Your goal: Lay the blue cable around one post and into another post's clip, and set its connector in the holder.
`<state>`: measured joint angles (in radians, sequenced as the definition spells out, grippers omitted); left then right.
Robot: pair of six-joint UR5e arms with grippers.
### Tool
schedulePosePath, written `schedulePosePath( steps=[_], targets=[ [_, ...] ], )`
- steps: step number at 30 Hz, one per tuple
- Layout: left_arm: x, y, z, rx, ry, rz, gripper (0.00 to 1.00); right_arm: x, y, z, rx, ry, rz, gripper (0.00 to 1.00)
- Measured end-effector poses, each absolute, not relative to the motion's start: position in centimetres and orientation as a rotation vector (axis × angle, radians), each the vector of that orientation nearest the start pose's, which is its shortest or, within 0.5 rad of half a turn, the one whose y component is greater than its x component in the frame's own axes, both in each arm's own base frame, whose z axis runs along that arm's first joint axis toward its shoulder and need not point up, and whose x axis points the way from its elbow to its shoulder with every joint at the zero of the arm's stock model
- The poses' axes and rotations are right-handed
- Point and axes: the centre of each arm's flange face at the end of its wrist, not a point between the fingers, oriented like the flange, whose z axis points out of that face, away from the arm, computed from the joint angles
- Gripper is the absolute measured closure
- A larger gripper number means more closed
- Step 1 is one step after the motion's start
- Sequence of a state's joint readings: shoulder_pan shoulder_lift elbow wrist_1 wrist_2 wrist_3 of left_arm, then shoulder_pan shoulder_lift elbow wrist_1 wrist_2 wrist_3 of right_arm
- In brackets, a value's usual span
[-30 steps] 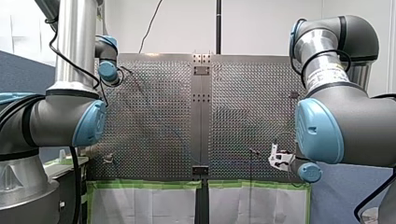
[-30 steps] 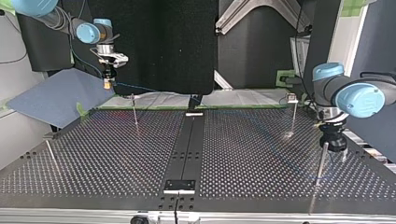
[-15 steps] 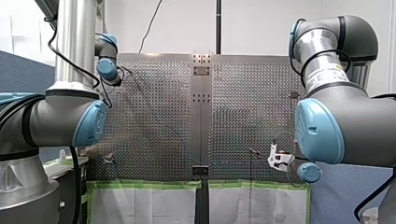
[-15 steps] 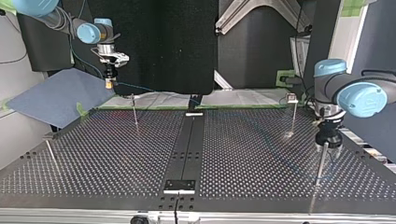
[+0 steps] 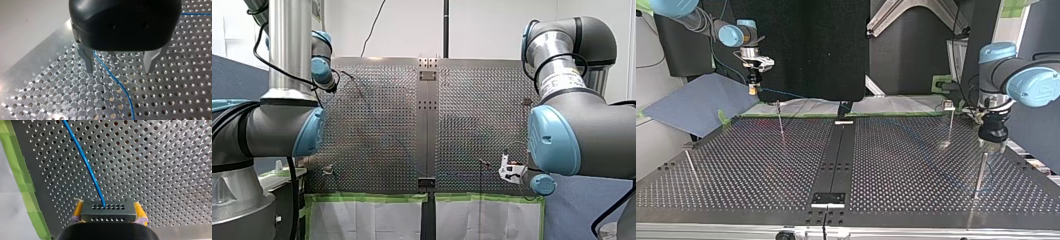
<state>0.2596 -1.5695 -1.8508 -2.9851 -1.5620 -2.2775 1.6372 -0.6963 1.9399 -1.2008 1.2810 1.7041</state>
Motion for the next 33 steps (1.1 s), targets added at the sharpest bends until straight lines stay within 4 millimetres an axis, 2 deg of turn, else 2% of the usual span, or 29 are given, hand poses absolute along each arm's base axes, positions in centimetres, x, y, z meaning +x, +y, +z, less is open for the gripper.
schedulePosePath(
  steps=[5,11,23,33],
  targets=[
    [46.2,-1.3,36.6,-0.787,1.549,-0.292,0.01,19.7,-53.1,-4.0,1.453,-1.178,1.541,1.0],
    [45.0,-1.6,39.0,-0.744,1.55,-0.257,0.01,19.7,-53.1,-4.1,1.456,-1.184,1.54,1.0],
    [42.7,-2.6,47.0,-0.637,1.488,-0.179,0.01,19.8,-53.1,-4.1,1.462,-1.19,1.536,1.0],
    [39.7,-5.3,53.7,-0.474,1.457,-0.193,0.01,19.8,-53.3,-4.0,1.466,-1.192,1.533,1.0]
  ],
)
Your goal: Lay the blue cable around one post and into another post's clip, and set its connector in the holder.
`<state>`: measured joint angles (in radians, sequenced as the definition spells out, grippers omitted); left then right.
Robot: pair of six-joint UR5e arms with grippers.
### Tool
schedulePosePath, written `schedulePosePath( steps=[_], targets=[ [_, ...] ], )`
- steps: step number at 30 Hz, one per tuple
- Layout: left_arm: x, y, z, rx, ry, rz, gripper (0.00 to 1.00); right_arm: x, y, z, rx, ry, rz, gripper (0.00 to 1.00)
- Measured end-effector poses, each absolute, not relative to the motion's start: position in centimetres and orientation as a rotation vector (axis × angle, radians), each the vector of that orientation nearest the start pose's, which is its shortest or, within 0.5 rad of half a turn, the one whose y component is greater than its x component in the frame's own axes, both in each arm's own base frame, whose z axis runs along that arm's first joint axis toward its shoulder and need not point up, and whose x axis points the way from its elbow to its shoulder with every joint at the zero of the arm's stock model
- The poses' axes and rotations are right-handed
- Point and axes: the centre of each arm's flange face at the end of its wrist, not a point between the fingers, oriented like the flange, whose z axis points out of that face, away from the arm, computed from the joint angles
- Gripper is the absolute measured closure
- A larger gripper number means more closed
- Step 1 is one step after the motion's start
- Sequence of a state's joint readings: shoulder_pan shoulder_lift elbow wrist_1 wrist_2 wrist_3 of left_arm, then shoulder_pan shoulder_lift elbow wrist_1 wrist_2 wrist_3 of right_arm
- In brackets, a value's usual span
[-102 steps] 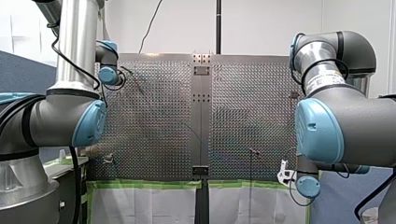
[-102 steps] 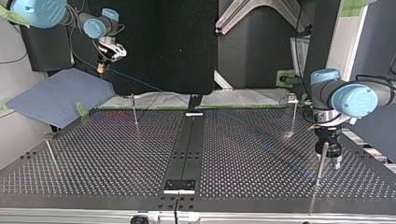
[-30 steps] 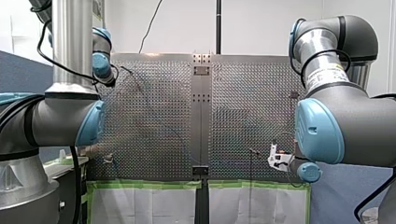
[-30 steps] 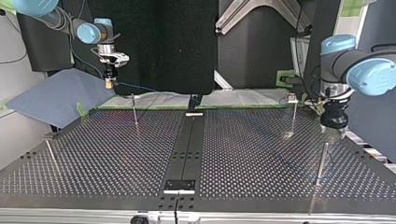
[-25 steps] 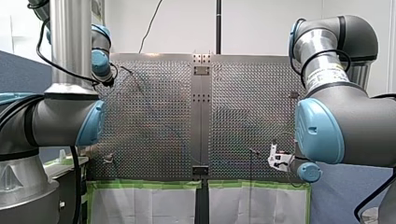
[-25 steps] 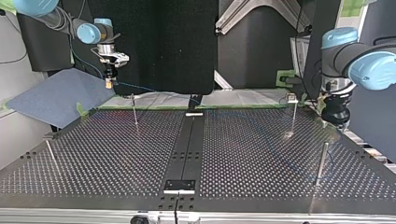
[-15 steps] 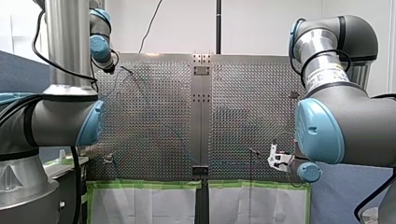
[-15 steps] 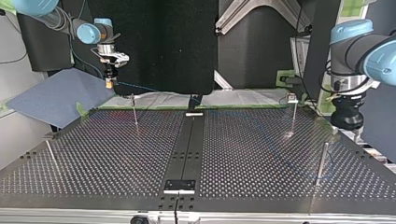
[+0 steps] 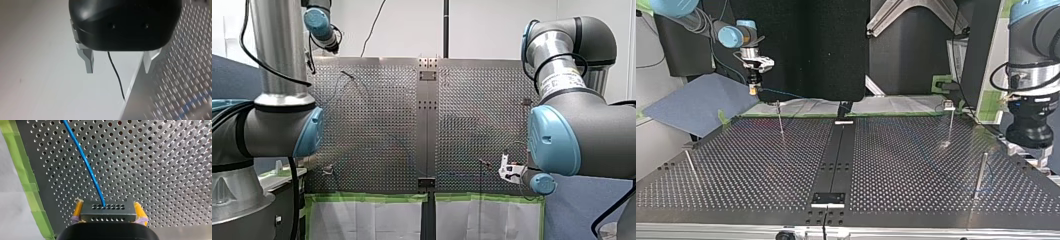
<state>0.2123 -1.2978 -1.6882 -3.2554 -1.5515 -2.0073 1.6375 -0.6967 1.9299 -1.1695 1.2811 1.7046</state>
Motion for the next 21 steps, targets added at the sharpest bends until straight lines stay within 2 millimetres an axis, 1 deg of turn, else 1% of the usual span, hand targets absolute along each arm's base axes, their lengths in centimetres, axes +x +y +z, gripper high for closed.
schedulePosePath(
  steps=[6,9,16,21],
  targets=[
    [37.1,-7.0,57.6,-0.397,1.427,-0.18,0.01,19.8,-53.3,-4.1,1.467,-1.192,1.533,1.0],
    [36.5,-7.6,58.8,-0.377,1.429,-0.158,0.01,19.9,-53.2,-4.0,1.468,-1.19,1.534,1.0],
    [37.1,-8.9,59.3,-0.347,1.481,-0.113,0.01,20.2,-53.1,-4.0,1.473,-1.186,1.538,1.0],
    [37.1,-10.0,57.9,-0.327,1.551,-0.076,0.01,20.3,-53.1,-4.0,1.475,-1.185,1.539,1.0]
  ],
)
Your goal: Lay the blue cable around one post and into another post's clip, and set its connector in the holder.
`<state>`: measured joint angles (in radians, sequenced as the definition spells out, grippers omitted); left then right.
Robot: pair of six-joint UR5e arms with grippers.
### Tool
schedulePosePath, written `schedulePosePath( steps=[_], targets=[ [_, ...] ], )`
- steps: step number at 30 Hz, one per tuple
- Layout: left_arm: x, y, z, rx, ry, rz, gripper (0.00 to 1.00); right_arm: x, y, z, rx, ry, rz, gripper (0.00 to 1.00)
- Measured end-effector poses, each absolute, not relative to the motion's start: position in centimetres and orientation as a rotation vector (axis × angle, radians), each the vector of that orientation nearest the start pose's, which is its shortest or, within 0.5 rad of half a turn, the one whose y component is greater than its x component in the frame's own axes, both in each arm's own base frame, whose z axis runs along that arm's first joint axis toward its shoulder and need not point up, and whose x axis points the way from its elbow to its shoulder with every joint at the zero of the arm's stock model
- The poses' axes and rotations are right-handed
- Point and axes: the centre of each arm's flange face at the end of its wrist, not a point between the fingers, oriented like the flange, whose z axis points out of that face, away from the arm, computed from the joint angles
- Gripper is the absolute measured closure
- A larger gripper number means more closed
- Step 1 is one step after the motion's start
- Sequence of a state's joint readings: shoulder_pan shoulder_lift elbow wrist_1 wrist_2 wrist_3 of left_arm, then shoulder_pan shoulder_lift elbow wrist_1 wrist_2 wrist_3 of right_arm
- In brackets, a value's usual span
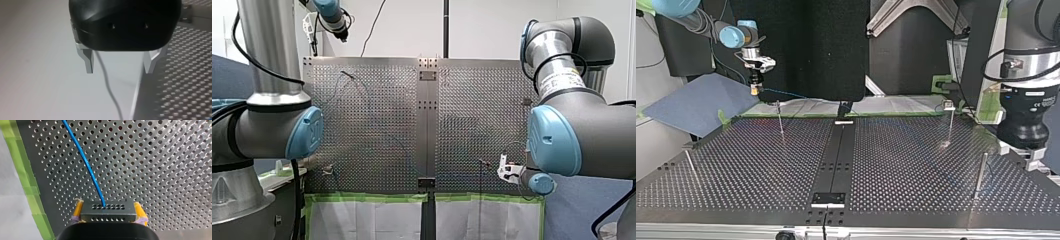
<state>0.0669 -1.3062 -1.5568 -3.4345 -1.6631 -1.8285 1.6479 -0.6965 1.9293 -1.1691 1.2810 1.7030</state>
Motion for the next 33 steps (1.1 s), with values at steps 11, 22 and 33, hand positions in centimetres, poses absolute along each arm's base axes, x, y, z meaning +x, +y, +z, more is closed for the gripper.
schedulePosePath(
  steps=[11,22,33],
  targets=[
    [36.9,-11.3,54.1,-0.3,1.717,0.022,0.01,20.6,-53.0,-4.0,1.48,-1.184,1.541,1.0],
    [36.2,-10.8,52.9,-0.332,1.822,0.07,0.01,20.8,-52.9,-4.0,1.483,-1.182,1.543,1.0],
    [35.9,-10.4,52.2,-0.361,1.858,0.09,0.01,20.9,-52.8,-4.0,1.485,-1.181,1.545,1.0]
  ],
)
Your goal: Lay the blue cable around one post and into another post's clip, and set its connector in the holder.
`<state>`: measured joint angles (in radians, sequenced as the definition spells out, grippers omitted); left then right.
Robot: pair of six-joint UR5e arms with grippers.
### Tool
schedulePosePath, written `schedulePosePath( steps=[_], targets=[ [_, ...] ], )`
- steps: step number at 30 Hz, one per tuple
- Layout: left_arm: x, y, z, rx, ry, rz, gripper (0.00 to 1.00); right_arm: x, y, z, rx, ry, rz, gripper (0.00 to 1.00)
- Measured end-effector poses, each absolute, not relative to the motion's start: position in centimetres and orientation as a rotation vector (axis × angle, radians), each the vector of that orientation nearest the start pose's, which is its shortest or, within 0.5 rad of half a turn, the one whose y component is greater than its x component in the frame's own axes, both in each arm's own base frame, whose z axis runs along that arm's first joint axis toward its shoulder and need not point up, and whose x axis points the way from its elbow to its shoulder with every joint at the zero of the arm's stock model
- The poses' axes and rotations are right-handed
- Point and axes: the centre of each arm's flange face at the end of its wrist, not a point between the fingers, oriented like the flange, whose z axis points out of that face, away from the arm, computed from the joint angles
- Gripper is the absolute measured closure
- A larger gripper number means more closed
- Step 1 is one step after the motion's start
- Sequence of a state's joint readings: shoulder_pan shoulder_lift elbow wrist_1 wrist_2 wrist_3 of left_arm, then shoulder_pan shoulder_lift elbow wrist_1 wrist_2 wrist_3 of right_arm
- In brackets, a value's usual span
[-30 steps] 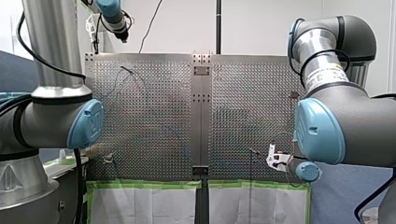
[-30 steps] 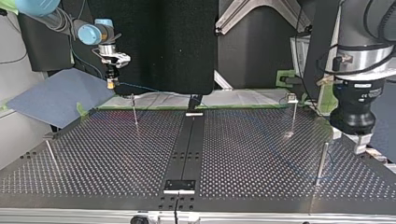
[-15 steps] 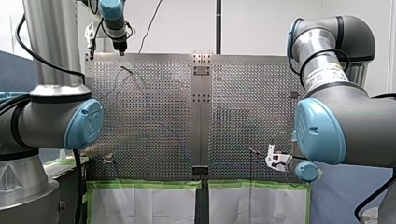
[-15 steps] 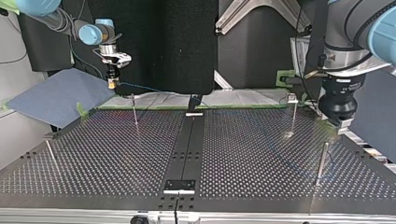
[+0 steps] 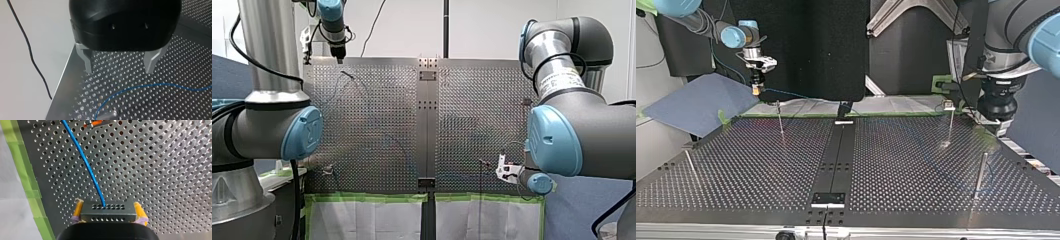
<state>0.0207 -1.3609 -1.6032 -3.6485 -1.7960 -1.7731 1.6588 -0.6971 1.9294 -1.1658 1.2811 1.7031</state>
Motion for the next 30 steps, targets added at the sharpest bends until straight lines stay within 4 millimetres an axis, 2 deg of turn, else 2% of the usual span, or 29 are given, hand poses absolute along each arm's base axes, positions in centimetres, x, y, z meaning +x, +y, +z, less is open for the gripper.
schedulePosePath(
  steps=[12,30],
  targets=[
    [35.4,-9.55,51.41,-0.41,1.879,0.177,0.01,21.15,-52.73,-4.07,1.49,-1.18,1.547,1.0],
    [35.19,-9.75,51.5,-0.408,1.877,0.178,0.01,21.23,-52.69,-4.07,1.493,-1.177,1.546,1.0]
  ],
)
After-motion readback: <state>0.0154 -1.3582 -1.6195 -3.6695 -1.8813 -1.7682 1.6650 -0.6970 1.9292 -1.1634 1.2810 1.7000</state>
